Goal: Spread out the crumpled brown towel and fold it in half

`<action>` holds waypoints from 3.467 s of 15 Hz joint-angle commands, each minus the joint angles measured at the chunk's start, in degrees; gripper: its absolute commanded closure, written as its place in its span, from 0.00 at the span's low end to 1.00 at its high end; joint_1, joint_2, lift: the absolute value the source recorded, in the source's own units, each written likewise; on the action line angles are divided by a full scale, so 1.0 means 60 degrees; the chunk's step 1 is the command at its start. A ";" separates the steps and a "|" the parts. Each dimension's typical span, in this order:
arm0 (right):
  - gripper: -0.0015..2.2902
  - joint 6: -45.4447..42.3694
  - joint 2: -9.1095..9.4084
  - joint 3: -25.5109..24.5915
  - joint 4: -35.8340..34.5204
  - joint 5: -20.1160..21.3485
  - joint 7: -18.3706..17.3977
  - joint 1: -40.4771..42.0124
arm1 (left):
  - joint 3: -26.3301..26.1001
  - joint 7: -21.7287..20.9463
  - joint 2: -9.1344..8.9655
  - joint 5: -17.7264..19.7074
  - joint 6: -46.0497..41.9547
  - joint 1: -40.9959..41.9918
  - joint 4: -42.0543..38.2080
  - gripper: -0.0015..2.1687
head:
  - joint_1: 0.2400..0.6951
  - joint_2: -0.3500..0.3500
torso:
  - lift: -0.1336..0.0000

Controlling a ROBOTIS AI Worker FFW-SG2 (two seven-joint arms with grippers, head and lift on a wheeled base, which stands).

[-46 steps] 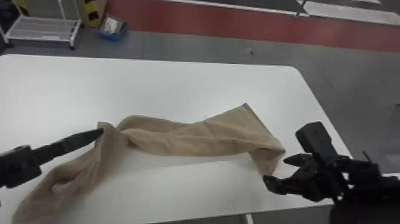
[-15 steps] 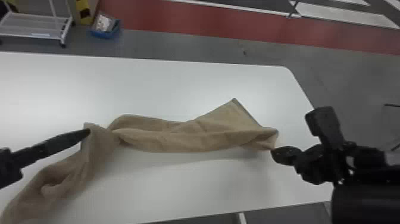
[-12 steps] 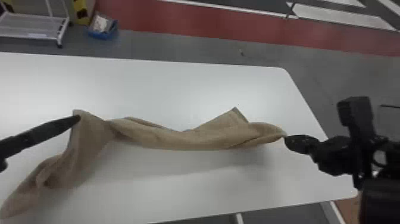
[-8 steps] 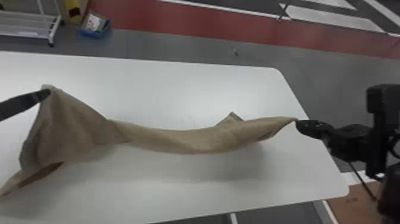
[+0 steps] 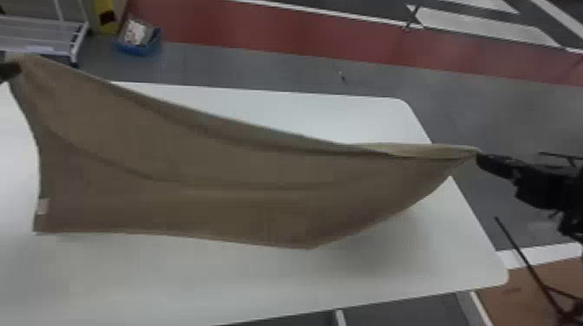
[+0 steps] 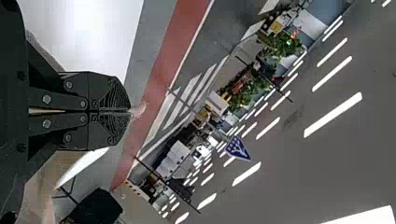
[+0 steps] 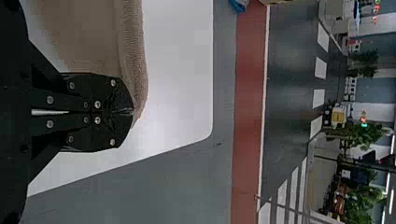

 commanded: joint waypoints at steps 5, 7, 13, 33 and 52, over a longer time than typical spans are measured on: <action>0.58 0.0182 -0.0551 -0.0048 0.0614 -0.0421 -0.0762 -0.0332 | -0.0128 0.0105 0.0412 0.0006 0.0031 -0.0465 0.1057 0.53 | 1.00 0.13 | 0.07; 0.58 0.0329 -0.0815 0.0479 0.0995 -0.0465 -0.1158 -0.0684 | -0.0816 0.0427 0.0603 -0.0287 0.0001 -0.1154 0.1629 0.53 | 1.00 0.12 | 0.07; 0.58 0.0592 -0.1445 0.2134 0.4086 -0.0465 -0.2315 -0.3877 | -0.2955 0.0588 0.0808 -0.1342 -0.1522 -0.4670 0.5437 0.53 | 0.86 0.12 | 0.07; 0.58 -0.1429 -0.0170 0.0259 -0.0001 -0.2369 -0.2359 0.1806 | -0.0685 -0.3045 0.0134 -0.0243 -0.3661 0.1541 0.3665 0.53 | 1.00 0.20 | 0.07; 0.58 -0.2953 0.0811 -0.1791 -0.0616 -0.3819 -0.1260 0.3418 | 0.1234 -0.5022 -0.0335 0.0064 -0.3221 0.3739 0.1936 0.53 | 1.00 0.17 | 0.07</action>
